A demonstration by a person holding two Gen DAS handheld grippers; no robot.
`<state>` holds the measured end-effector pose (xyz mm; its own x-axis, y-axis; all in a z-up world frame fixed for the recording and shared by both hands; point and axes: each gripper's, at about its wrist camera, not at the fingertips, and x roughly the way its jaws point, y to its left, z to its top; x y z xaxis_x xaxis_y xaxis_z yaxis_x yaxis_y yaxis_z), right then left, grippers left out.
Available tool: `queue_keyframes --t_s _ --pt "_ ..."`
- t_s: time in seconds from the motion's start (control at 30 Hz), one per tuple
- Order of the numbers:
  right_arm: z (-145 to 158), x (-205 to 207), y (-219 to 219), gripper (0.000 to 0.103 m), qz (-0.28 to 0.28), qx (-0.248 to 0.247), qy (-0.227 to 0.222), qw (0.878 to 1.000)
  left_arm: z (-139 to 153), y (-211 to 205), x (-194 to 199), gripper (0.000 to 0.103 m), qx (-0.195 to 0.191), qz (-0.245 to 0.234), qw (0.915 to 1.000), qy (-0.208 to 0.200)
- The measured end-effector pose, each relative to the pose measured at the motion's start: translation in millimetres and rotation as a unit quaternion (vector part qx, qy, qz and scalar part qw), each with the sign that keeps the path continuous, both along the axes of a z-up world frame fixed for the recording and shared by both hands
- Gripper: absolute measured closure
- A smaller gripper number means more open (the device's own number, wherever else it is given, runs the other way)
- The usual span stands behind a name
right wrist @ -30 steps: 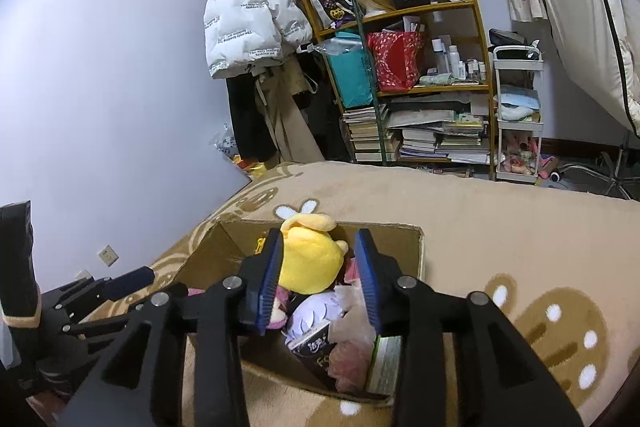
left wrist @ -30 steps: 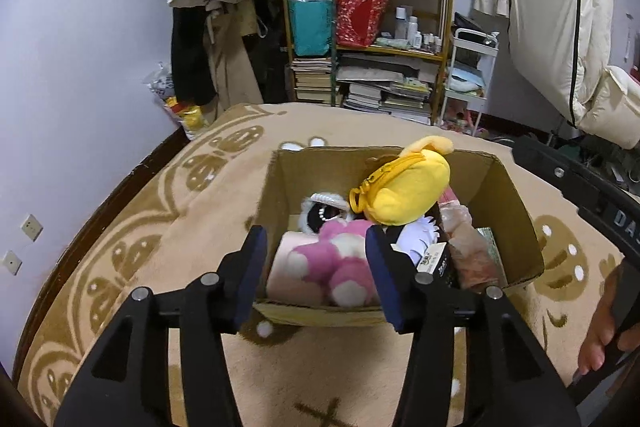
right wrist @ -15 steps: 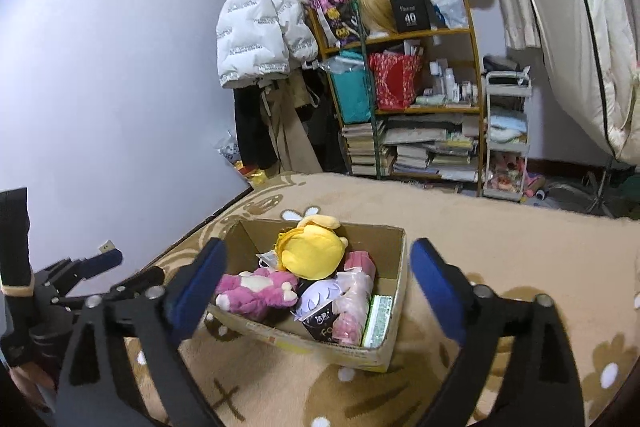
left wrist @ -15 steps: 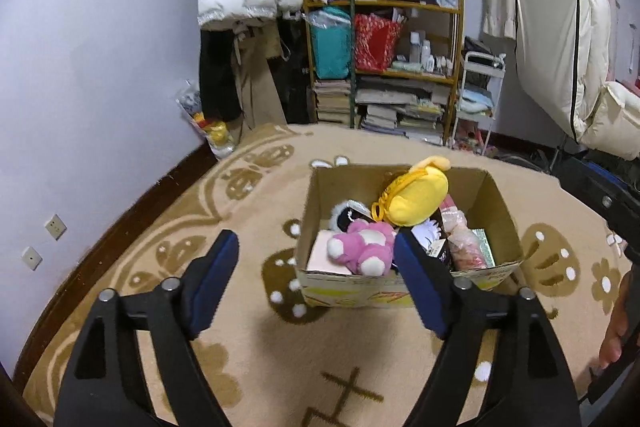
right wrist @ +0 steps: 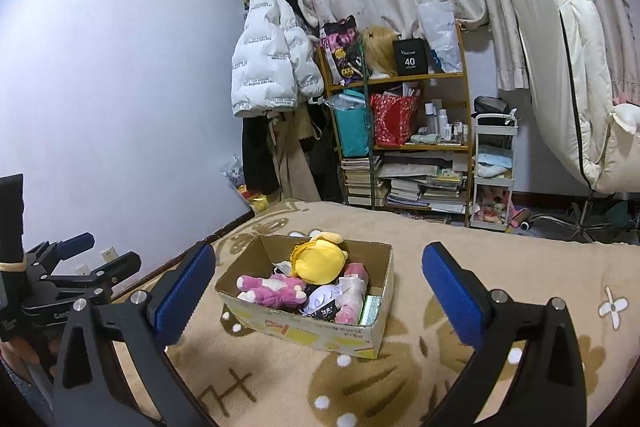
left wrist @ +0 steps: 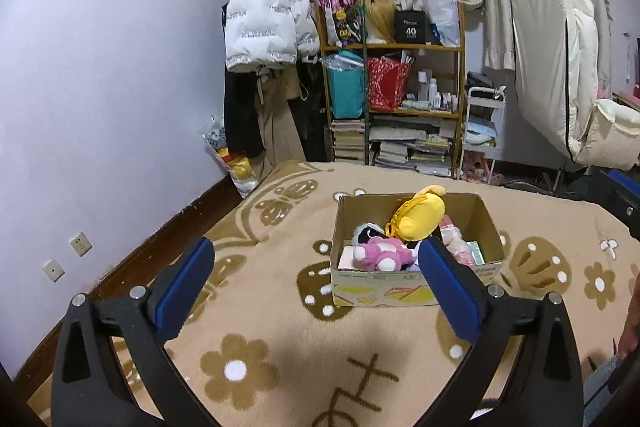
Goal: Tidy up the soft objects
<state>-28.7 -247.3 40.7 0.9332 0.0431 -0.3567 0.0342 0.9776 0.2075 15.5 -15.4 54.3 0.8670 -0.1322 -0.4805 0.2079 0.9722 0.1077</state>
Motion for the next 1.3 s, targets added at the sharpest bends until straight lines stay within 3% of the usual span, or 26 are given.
queue_keyframes --t_s 0.43,0.83,1.3 --pt "-1 -39 -6 0.0 -0.015 0.0 -0.002 1.0 4 17 -37 0.001 0.003 -0.002 0.9999 -0.017" --pt "-24 -32 -16 0.0 -0.03 -0.028 -0.001 0.999 -5 23 -36 0.001 0.013 0.008 0.9991 -0.04" --pt "-36 -24 -13 0.0 -0.029 -0.03 0.016 0.999 -17 30 -14 0.001 -0.001 0.014 0.9998 -0.013"
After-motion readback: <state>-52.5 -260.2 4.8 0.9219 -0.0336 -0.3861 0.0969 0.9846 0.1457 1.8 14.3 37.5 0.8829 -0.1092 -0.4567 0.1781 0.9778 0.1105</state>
